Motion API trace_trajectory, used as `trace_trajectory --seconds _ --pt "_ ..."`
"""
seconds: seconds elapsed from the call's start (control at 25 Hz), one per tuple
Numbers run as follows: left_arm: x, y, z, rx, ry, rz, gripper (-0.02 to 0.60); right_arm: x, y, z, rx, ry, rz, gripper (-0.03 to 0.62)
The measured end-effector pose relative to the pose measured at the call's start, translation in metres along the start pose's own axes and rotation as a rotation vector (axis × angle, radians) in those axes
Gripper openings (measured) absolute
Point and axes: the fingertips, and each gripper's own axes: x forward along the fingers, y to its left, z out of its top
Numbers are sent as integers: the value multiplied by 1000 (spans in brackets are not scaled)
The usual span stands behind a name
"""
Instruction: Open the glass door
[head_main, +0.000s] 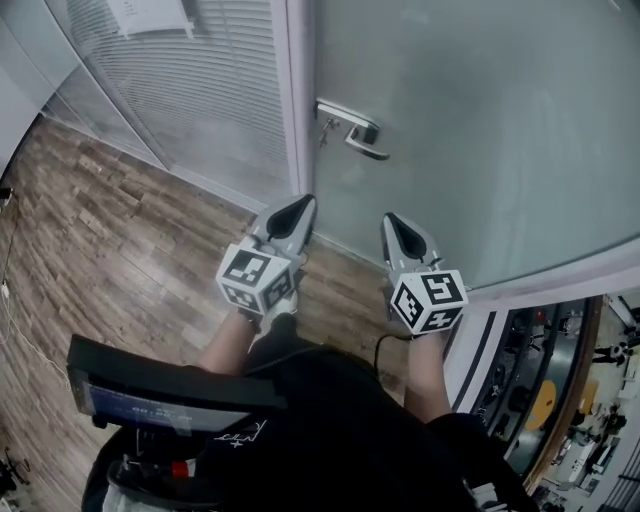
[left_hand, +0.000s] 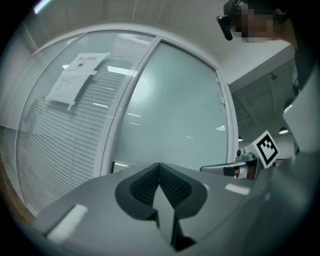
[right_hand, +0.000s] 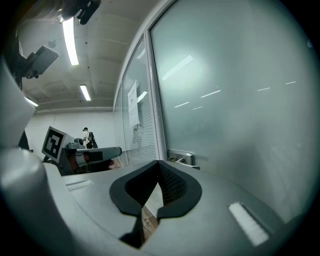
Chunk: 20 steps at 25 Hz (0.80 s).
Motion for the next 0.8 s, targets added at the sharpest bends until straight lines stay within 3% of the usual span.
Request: trace_trajectory --seconds 0.4,0.6,0.8 --pt "63 65 -5 17 10 -119 2 89 -32 -16 -88 42 -120 3" --pt "73 54 22 72 16 -211 2 91 -51 -5 -224 131 -233 3" --pt "81 63 29 63 30 -271 2 111 -63 -8 -384 222 -313 32"
